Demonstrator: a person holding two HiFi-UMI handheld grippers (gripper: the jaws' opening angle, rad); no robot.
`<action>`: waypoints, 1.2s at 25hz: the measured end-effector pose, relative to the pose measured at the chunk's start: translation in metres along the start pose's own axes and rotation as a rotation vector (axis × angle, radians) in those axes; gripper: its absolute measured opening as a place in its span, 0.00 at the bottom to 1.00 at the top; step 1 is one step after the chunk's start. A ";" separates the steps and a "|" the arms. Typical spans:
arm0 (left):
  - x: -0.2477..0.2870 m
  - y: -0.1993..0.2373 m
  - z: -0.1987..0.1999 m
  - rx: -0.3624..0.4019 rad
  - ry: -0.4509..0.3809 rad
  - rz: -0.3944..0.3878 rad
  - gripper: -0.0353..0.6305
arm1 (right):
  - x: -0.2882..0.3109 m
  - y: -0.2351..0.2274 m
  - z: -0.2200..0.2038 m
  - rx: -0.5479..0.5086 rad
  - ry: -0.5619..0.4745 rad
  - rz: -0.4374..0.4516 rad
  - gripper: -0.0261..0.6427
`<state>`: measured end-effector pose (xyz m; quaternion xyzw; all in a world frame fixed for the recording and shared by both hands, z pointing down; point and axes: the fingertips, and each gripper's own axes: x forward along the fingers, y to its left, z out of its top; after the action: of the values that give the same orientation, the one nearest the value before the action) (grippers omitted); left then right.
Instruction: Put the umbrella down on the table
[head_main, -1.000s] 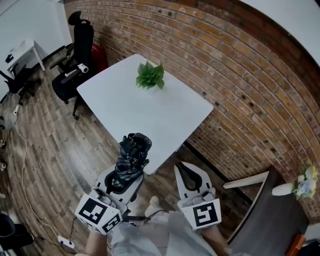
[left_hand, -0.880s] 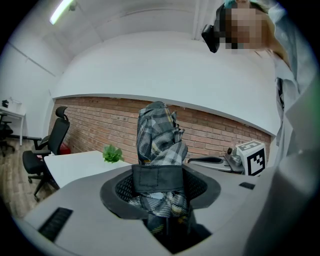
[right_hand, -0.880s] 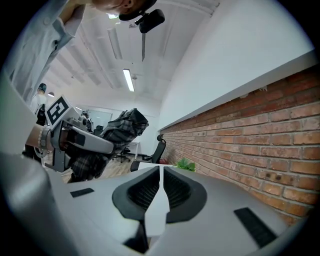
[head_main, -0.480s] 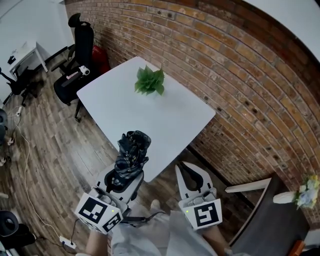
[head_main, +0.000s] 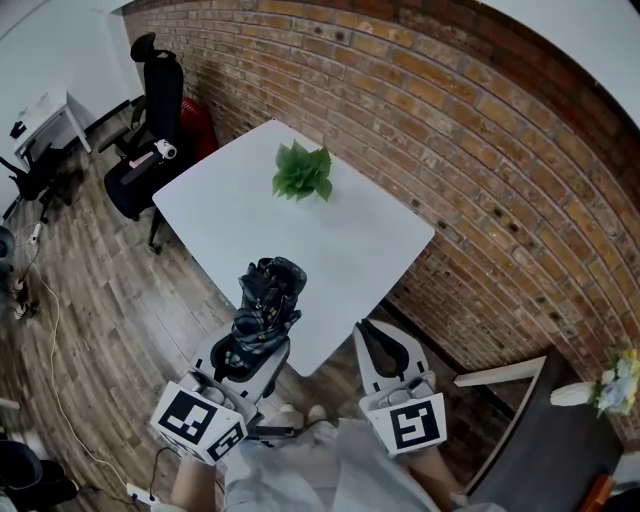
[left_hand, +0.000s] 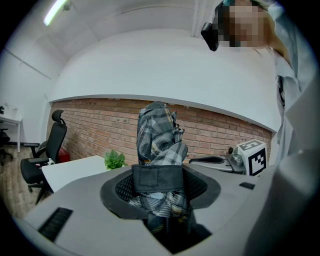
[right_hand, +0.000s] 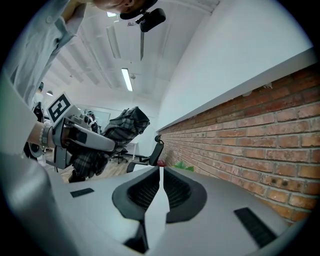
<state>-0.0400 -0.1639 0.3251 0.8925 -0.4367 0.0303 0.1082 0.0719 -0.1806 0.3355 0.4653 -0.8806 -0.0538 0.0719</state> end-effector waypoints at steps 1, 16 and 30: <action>0.001 0.003 0.000 0.000 0.001 0.000 0.38 | 0.003 0.000 0.001 0.001 -0.002 -0.004 0.12; 0.008 0.033 0.001 -0.009 0.018 -0.024 0.38 | 0.033 0.007 0.006 0.000 0.009 -0.025 0.12; 0.042 0.048 -0.027 -0.035 0.105 -0.011 0.38 | 0.037 -0.004 -0.012 0.016 0.052 -0.048 0.12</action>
<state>-0.0510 -0.2187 0.3659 0.8901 -0.4260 0.0686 0.1468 0.0565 -0.2133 0.3491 0.4882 -0.8673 -0.0364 0.0898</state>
